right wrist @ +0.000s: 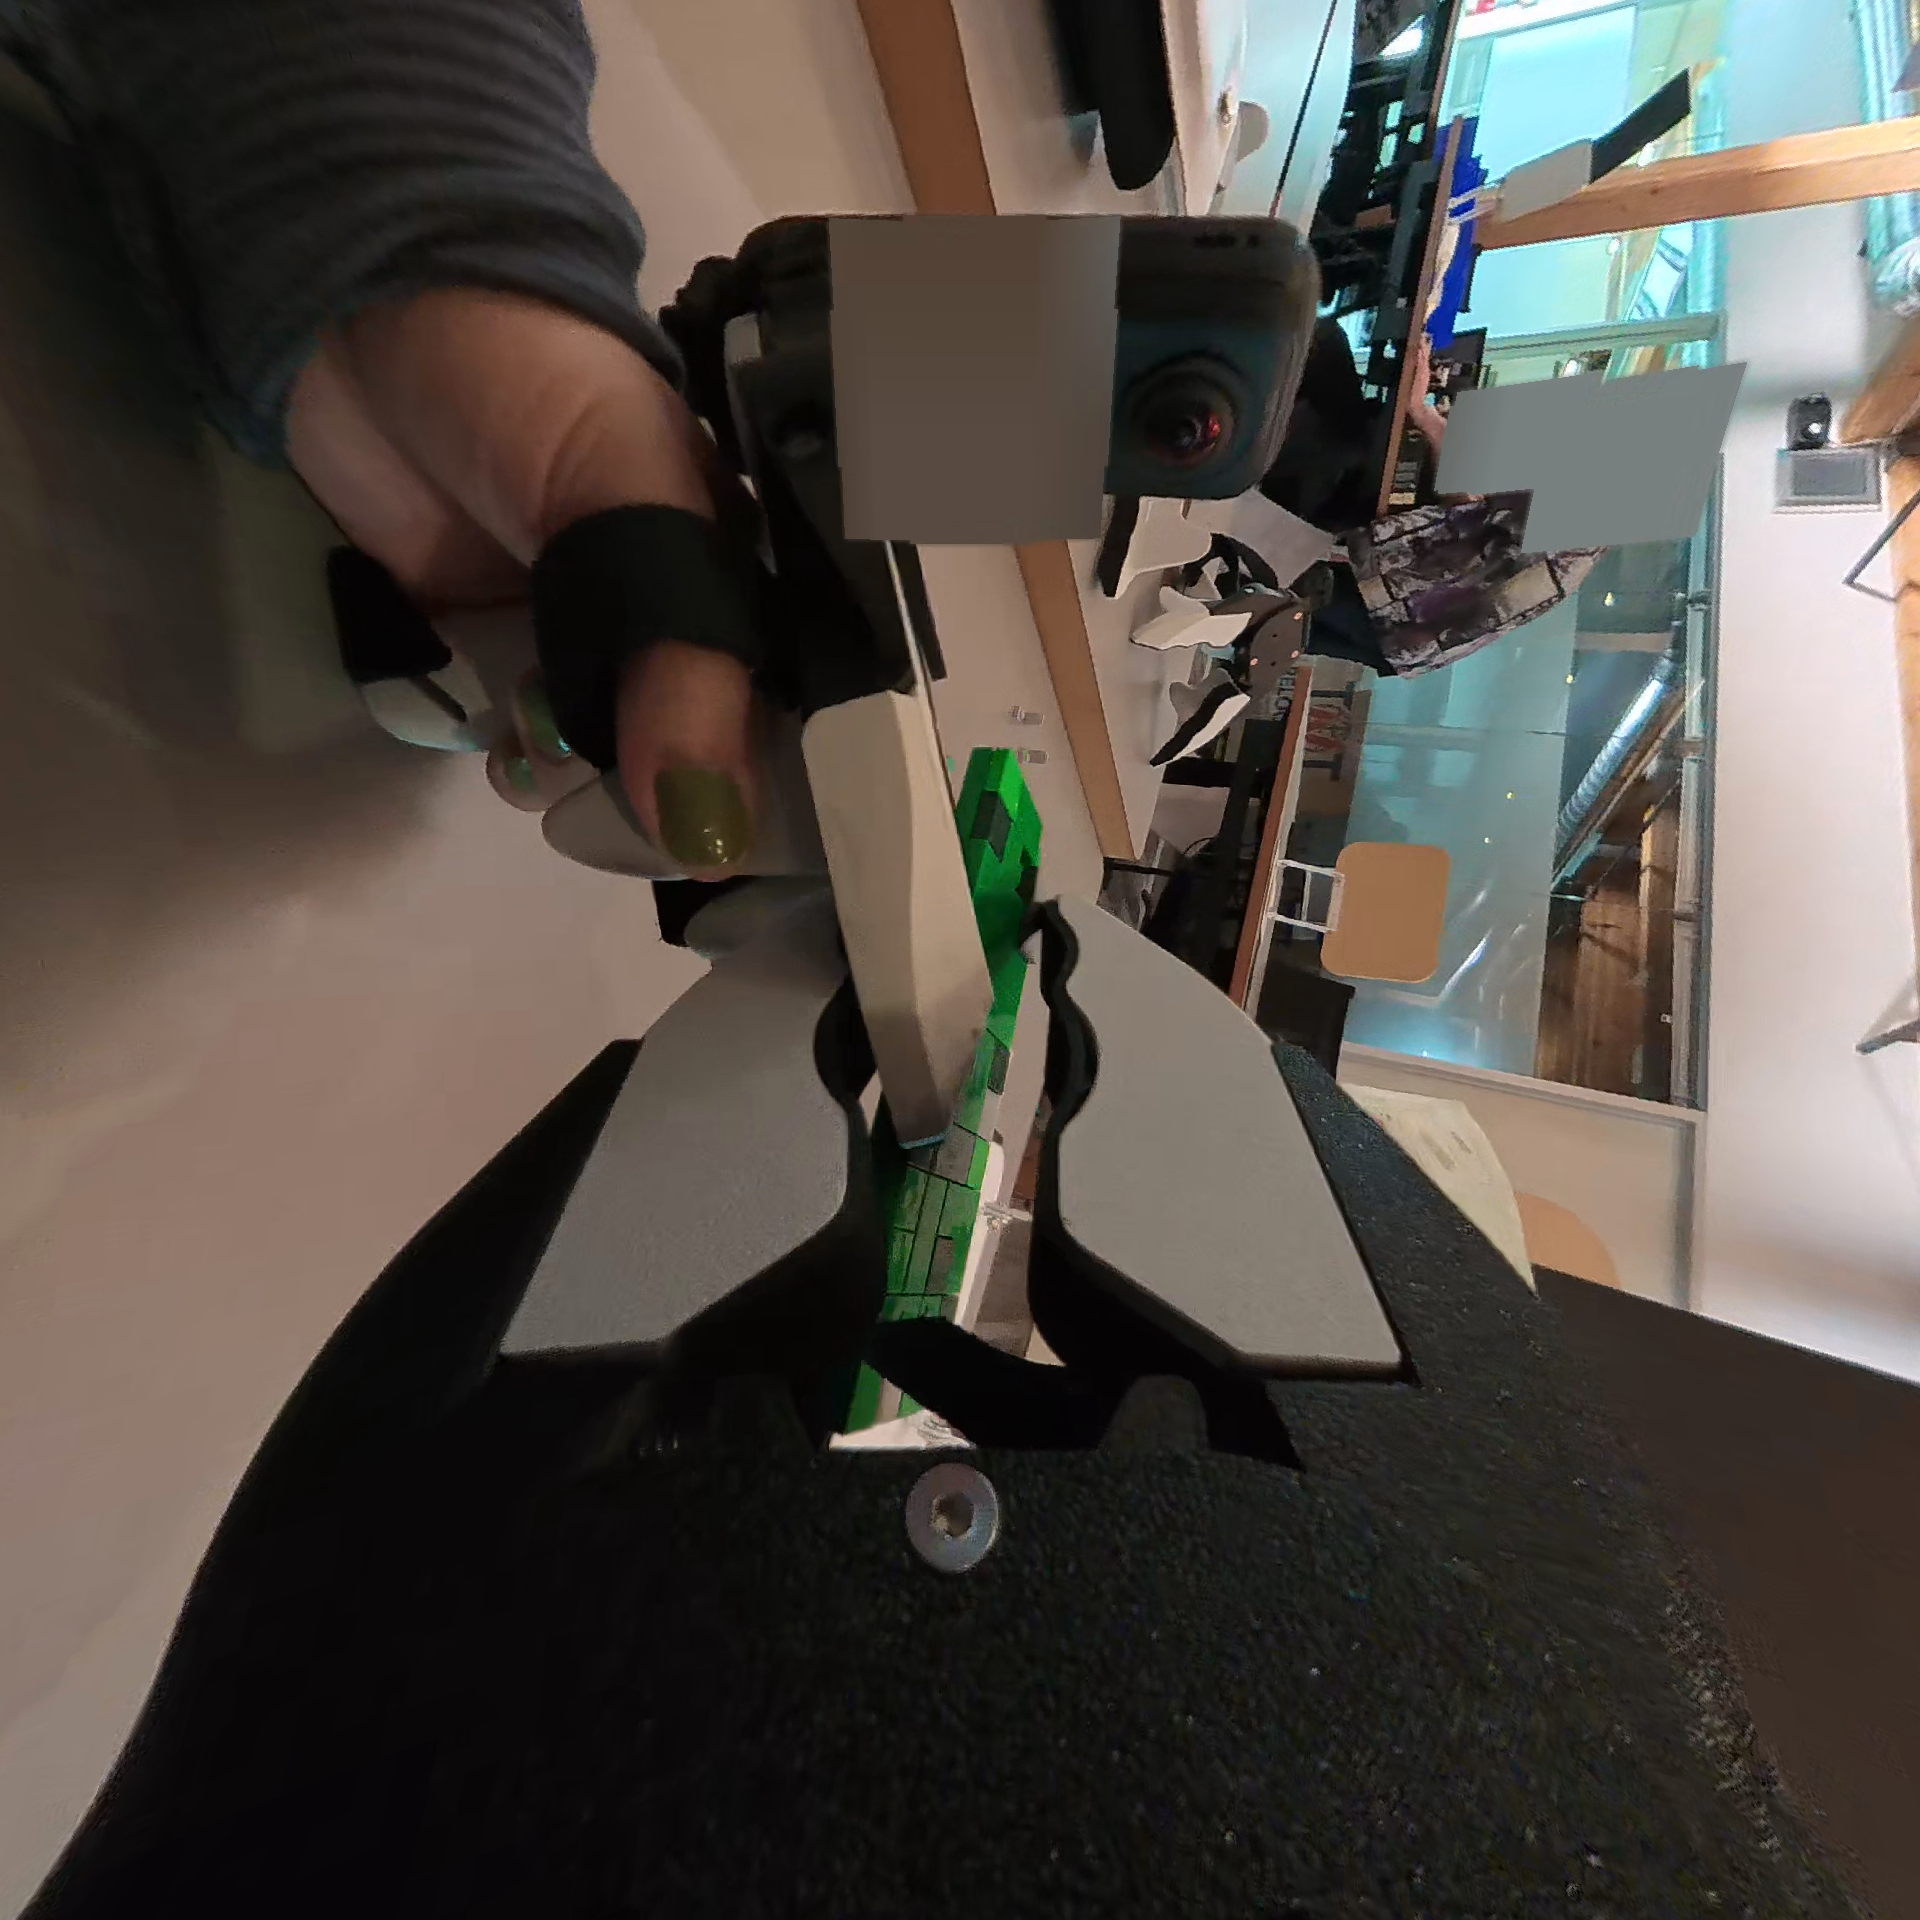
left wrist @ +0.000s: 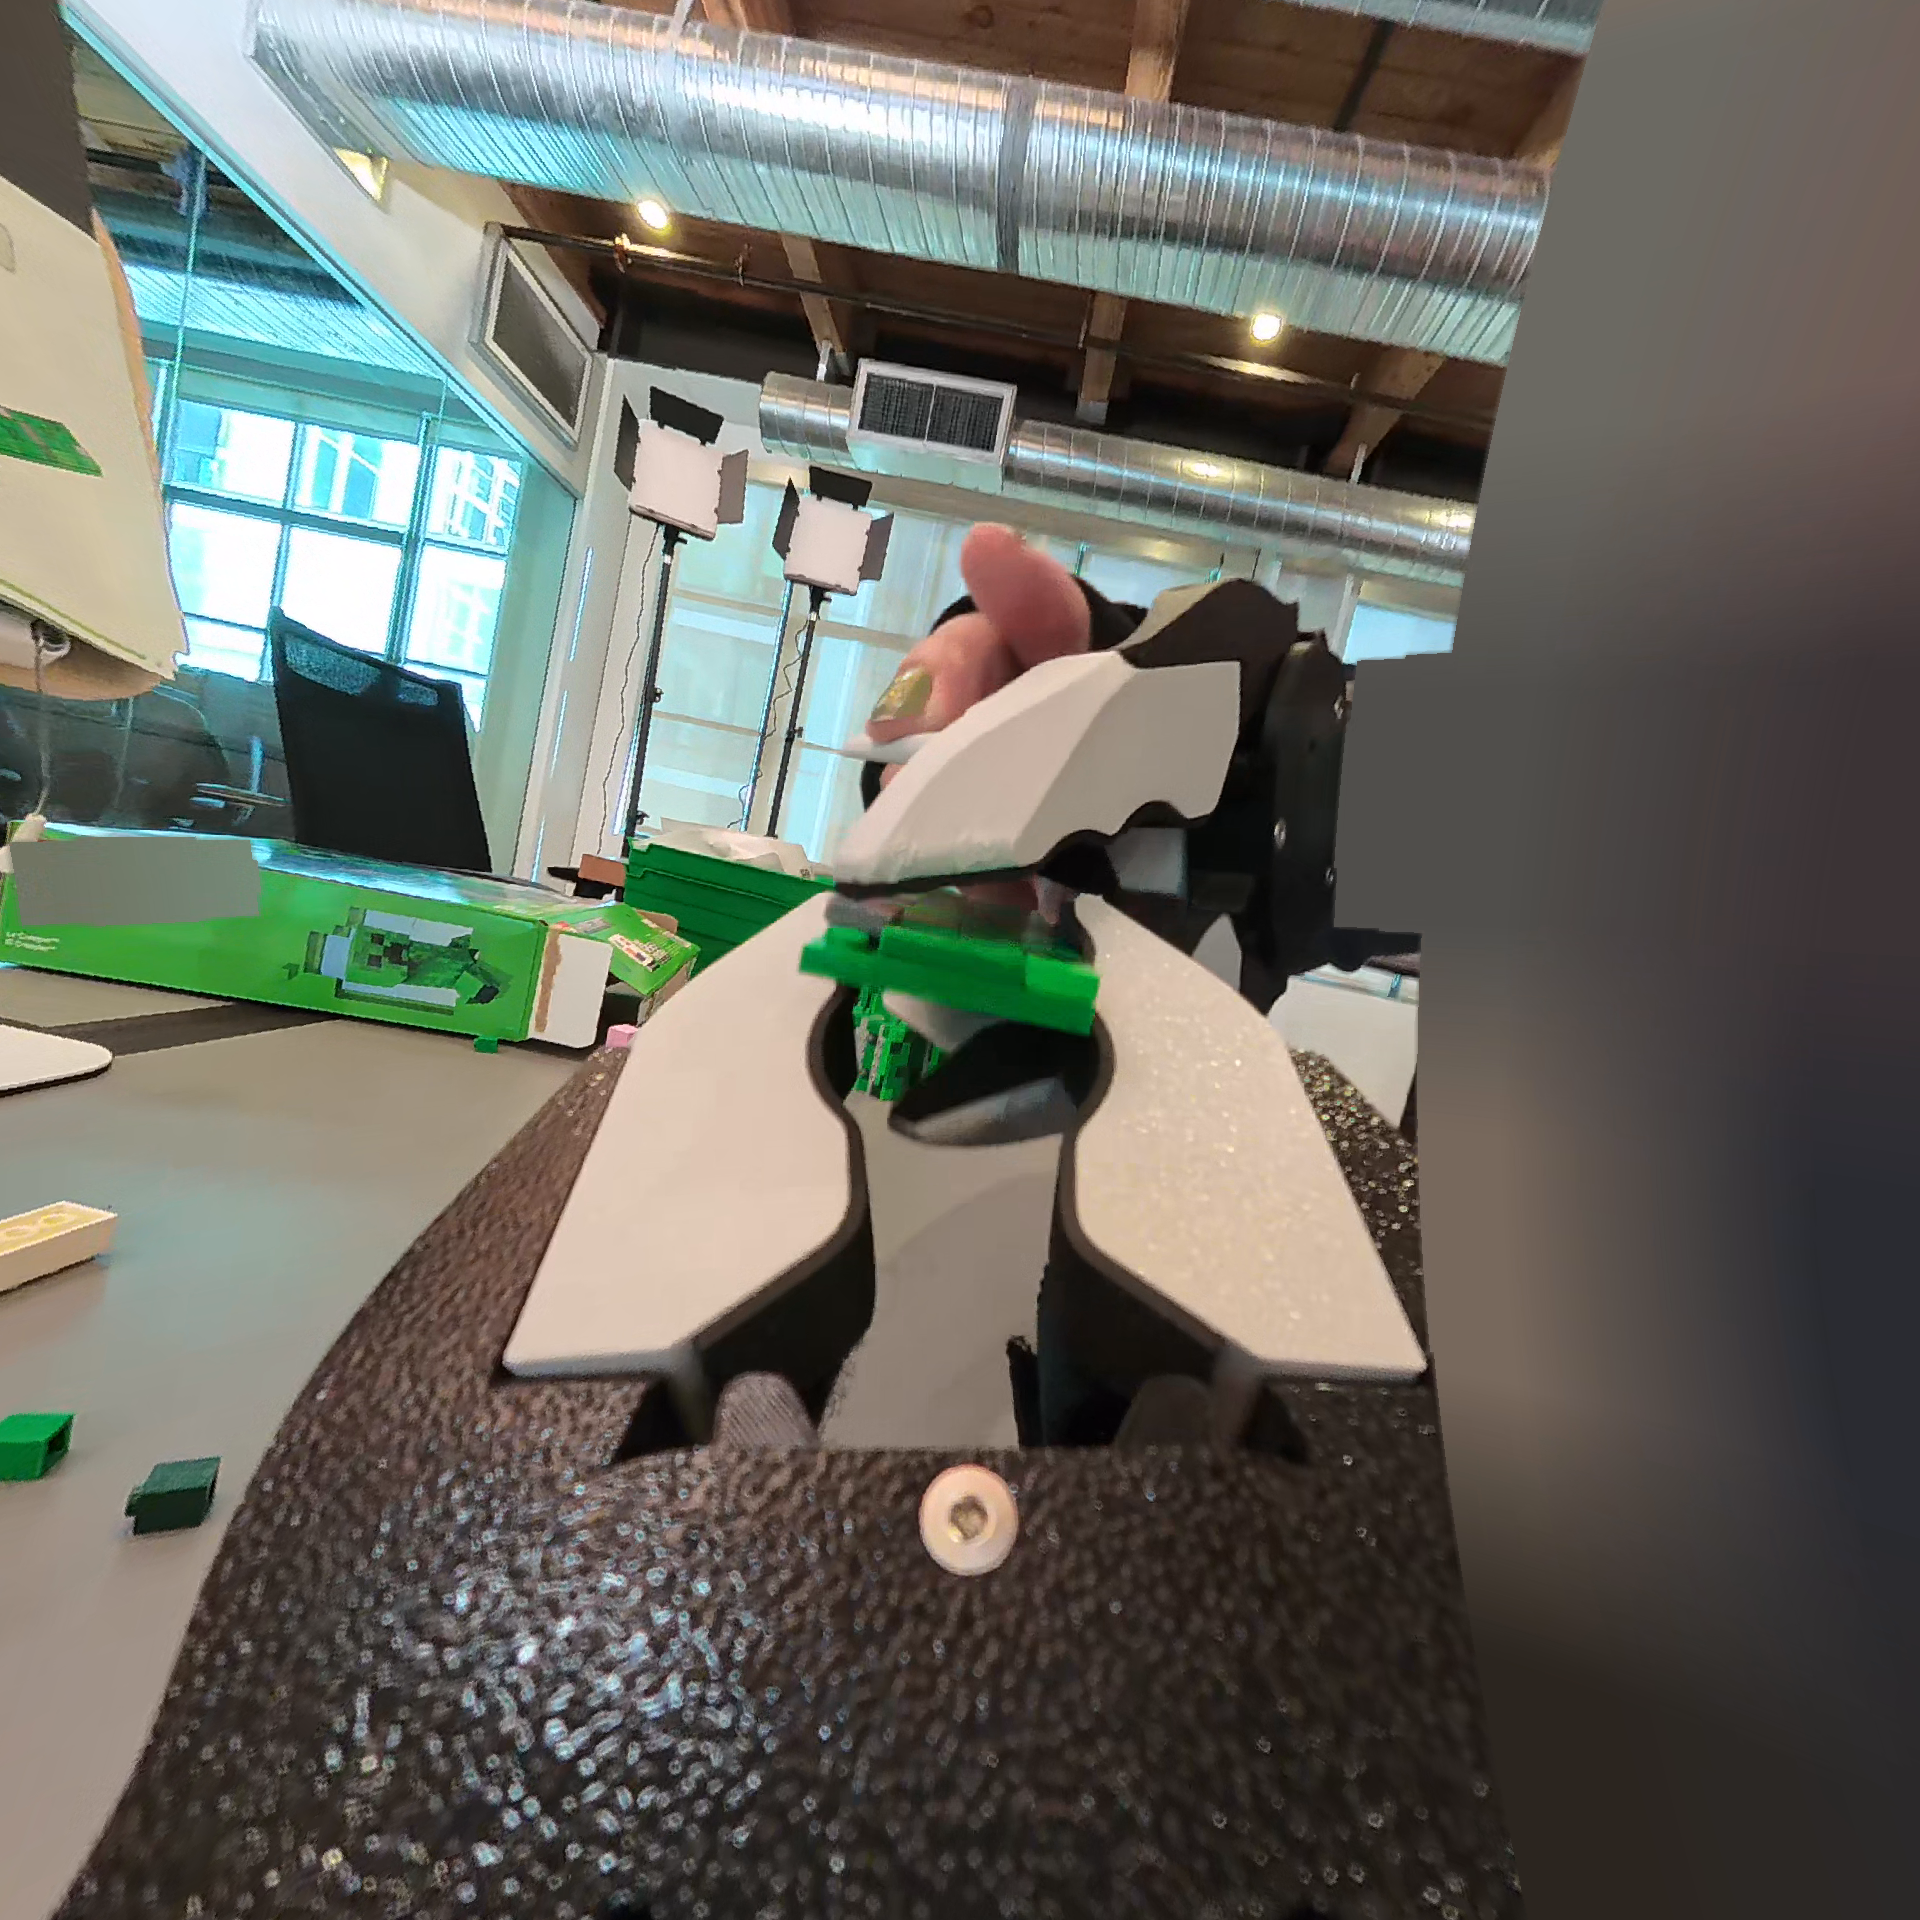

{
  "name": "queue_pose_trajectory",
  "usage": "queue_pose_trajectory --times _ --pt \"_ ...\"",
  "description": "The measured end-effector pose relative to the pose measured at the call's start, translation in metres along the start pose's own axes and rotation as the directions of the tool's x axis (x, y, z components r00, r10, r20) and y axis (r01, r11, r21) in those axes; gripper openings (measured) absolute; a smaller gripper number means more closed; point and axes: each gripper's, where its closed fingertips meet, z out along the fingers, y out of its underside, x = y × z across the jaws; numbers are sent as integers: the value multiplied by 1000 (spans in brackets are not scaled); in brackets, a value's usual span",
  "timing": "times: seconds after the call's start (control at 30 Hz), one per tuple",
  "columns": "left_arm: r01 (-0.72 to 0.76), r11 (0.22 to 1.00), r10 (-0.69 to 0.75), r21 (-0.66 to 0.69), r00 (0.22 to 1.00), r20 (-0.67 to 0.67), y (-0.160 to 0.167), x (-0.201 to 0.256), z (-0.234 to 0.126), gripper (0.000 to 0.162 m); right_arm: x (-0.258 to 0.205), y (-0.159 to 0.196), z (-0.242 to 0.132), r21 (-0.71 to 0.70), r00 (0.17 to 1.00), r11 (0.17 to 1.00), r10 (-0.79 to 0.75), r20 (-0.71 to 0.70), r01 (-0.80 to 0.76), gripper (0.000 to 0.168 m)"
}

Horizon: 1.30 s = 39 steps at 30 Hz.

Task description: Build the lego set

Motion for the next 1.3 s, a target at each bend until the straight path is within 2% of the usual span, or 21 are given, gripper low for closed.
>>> queue_pose_trajectory --times 0.33,0.5,0.57,0.63,0.7,0.77,0.8,0.87,0.97,1.07,1.3 --pt "38 999 -38 -19 999 -3 3 2 1 36 -1 1 0 -5 998 999 -54 -35 54 18" --pt "48 998 -47 -33 999 27 2 -4 4 38 3 5 -1 18 997 1000 11 -80 -9 18" --pt "-10 995 16 -100 999 51 5 -7 6 42 3 6 -2 40 995 999 25 -99 -21 19" --pt "-124 979 138 -162 987 80 6 -9 4 47 1 7 -2 46 994 999 12 -113 -7 24" --pt "-165 969 181 -186 981 73 6 -7 4 49 0 6 -3 54 991 999 6 -131 1 25" --pt "-146 970 161 -197 985 63 8 -7 3 48 0 8 -4 45 987 998 -28 -161 36 20" --pt "-114 976 127 -186 990 58 7 -7 3 49 1 8 -5 40 980 997 -64 -188 73 12" --pt "-34 979 40 -200 999 27 11 -6 4 54 -2 8 -7 38 972 993 -104 -212 115 11" --pt "42 974 -43 -224 999 -2 19 -4 6 53 -5 10 -9 40 973 995 -82 -216 93 11" --pt "12 971 -8 -237 1000 17 21 -5 8 58 -6 9 -12 43 960 990 -120 -251 135 11" --pt "-173 942 193 -288 980 42 22 -9 8 74 -8 2 -19 26 885 950 -280 -373 312 11"
